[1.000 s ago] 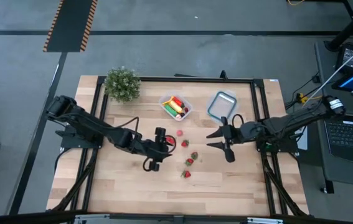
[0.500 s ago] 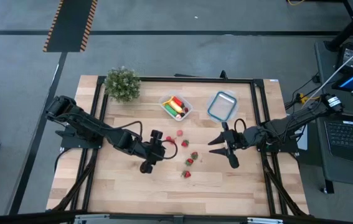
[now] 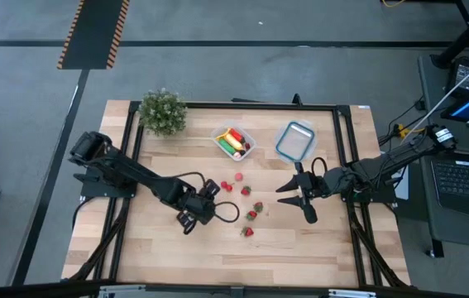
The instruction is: Pick and placing Produce into tupperware
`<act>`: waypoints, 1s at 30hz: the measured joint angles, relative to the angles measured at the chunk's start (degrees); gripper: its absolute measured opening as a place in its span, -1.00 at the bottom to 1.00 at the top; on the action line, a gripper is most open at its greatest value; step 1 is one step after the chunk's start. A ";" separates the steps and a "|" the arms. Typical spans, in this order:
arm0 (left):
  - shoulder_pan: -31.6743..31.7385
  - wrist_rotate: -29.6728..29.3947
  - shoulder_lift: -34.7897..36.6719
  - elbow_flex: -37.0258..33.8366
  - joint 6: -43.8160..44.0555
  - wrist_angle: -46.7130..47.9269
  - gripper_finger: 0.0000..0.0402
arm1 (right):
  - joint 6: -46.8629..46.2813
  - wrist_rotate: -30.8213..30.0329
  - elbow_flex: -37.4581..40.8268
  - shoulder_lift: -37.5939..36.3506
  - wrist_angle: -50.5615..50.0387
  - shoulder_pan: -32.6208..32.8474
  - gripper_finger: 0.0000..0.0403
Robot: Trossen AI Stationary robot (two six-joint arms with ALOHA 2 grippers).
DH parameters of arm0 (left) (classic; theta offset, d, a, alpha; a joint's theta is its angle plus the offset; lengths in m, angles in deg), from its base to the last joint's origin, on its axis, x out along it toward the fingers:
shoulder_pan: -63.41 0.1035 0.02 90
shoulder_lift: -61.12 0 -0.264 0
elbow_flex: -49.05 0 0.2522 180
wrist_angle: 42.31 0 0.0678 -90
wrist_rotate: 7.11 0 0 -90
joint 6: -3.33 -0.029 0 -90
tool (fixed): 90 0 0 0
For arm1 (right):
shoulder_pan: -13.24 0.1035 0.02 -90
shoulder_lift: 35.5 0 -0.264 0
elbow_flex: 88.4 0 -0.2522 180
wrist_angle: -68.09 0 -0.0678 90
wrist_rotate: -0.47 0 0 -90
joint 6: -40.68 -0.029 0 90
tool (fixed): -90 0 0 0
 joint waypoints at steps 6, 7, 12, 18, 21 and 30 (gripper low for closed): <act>0.00 -1.58 -3.70 0.00 -5.75 0.43 -0.27 | 0.11 0.00 -0.02 0.00 -0.13 0.00 -0.25; 0.00 -1.63 -3.99 0.00 -6.10 0.46 -0.28 | 0.11 0.00 -0.02 0.00 -0.11 0.00 -0.25; 0.37 -0.35 -4.75 0.00 -8.55 0.40 -0.31 | 0.26 0.02 -0.02 0.00 -0.16 0.00 -0.25; 0.35 0.17 -4.77 0.00 -13.66 0.22 -0.36 | 0.35 0.02 -0.02 0.00 -0.17 0.00 -0.25; 0.72 0.20 -4.77 0.00 -15.05 0.20 -0.38 | 0.33 0.02 -0.02 0.00 -0.17 0.00 -0.25; 2.91 4.34 -4.77 -0.02 -18.52 -2.16 -0.44 | 0.20 0.02 -0.02 0.00 -0.20 0.00 -0.25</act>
